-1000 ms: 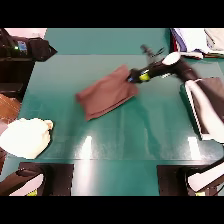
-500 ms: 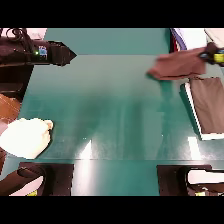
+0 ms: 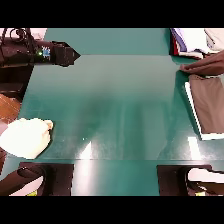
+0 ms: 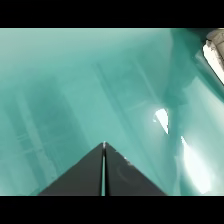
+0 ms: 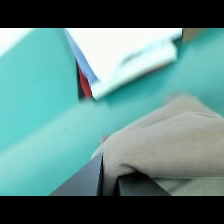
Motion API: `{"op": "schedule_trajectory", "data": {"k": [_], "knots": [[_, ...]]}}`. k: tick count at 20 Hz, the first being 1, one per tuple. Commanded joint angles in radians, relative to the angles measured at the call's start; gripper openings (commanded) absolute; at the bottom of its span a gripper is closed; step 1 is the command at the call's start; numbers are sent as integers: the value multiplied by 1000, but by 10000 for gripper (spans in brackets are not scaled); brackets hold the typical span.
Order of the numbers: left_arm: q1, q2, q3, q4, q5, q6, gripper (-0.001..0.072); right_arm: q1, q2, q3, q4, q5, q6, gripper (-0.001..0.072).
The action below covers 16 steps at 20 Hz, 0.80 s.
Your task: Fold the shirts.
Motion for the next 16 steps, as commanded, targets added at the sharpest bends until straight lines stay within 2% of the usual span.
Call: {"op": "schedule_trajectory", "data": {"k": [1, 5, 10, 13, 16], "knots": [[-1, 0, 0, 0, 0, -1, 25, -10, 31, 100, -2, 4, 1, 18], [-1, 0, 0, 0, -2, 0, 25, -17, 71, 174, -78, 145, 2, 18], [-1, 0, 0, 0, -42, 0, 25, -66, 121, 172, -91, 353, 2, 18], [-1, 0, 0, 0, -77, 8, 25, -114, 183, 70, -165, 442, 16, 18], [-1, 0, 0, 0, -82, 8, 25, -154, 277, -130, -289, 465, 16, 18]]}}
